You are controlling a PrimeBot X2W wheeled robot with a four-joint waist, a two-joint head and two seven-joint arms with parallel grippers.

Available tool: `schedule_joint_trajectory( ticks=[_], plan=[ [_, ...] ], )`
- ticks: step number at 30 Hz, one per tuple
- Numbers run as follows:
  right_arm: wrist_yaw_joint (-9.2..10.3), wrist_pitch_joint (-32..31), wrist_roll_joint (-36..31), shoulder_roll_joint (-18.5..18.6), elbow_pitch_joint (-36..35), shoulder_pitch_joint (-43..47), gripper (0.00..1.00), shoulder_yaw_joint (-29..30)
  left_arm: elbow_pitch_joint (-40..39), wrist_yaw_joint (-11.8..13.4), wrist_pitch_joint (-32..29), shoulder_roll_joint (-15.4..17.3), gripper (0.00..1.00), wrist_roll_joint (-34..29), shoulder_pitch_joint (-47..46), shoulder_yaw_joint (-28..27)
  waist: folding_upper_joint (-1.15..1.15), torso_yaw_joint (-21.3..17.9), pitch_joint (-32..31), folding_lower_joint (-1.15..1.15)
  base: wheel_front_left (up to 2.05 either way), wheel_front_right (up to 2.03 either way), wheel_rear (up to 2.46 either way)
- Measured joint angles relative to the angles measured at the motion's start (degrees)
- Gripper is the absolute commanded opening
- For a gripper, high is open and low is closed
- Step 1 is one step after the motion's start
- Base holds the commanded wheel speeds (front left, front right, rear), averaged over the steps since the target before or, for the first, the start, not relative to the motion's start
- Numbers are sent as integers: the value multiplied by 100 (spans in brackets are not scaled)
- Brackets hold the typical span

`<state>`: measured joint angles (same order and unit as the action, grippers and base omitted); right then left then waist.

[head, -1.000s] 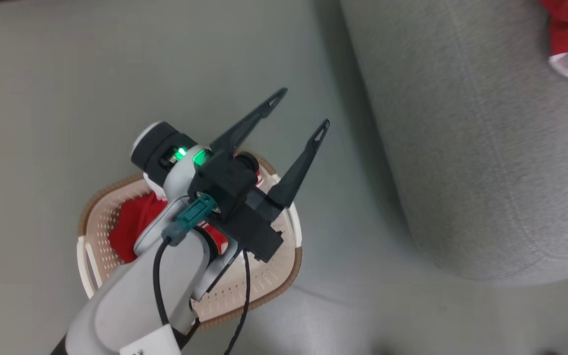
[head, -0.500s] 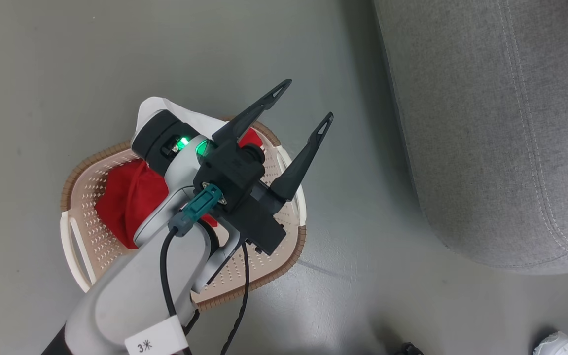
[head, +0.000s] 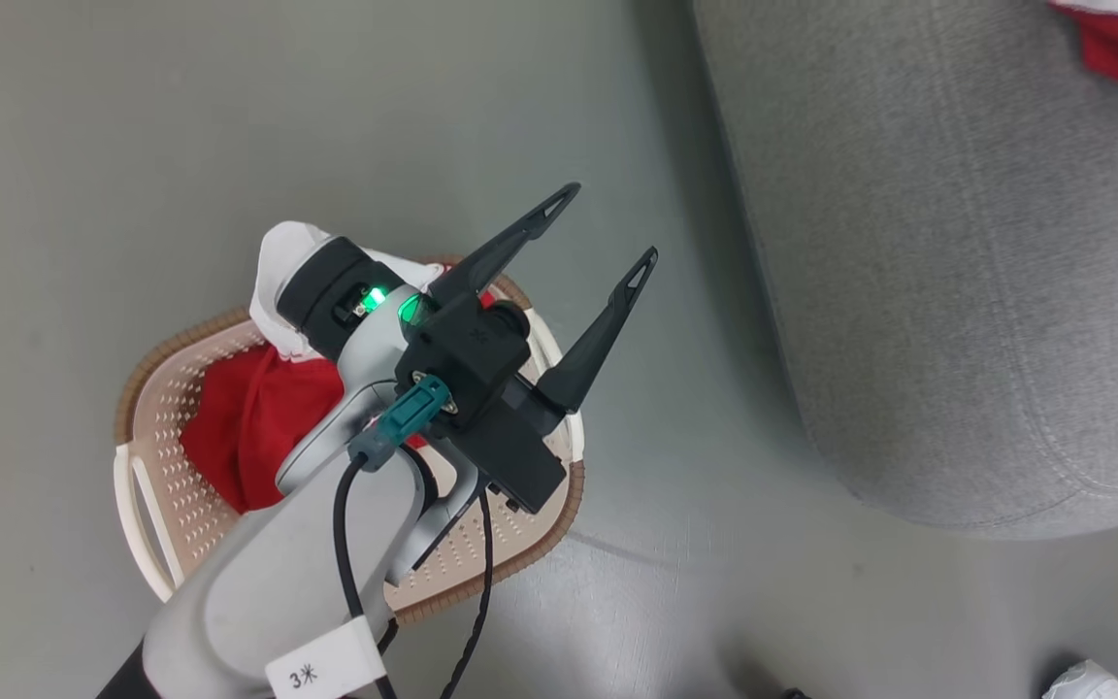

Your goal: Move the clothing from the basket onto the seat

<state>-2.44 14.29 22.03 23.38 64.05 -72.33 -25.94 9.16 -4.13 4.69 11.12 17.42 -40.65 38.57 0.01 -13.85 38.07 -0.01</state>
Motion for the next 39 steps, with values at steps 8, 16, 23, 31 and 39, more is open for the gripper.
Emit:
schedule_joint_trajectory(
  ticks=[8,16,23,31,39],
  plan=[
    [-65,14,-58,-96,-66,347,100,-48,355,-51,245,-133,100,97,143,65,0,-92,-421,0,0,0,0],
    [-162,38,-81,-270,-468,777,100,-78,768,-88,561,-171,100,408,394,-143,-2,-100,-1095,0,0,0,0],
    [-211,41,-69,-497,-789,1304,100,-60,1096,47,755,-176,100,622,759,-413,-2,15,-1660,-1,0,0,0],
    [-209,41,-69,-822,-1185,2080,100,-70,1410,268,890,-56,100,840,1322,-837,-2,240,-2318,-1,0,0,0],
    [-23,41,-11,-1062,-1645,3229,100,26,1541,565,956,14,100,1148,2062,-1310,-2,494,-2991,-1,0,0,0]
  ],
)
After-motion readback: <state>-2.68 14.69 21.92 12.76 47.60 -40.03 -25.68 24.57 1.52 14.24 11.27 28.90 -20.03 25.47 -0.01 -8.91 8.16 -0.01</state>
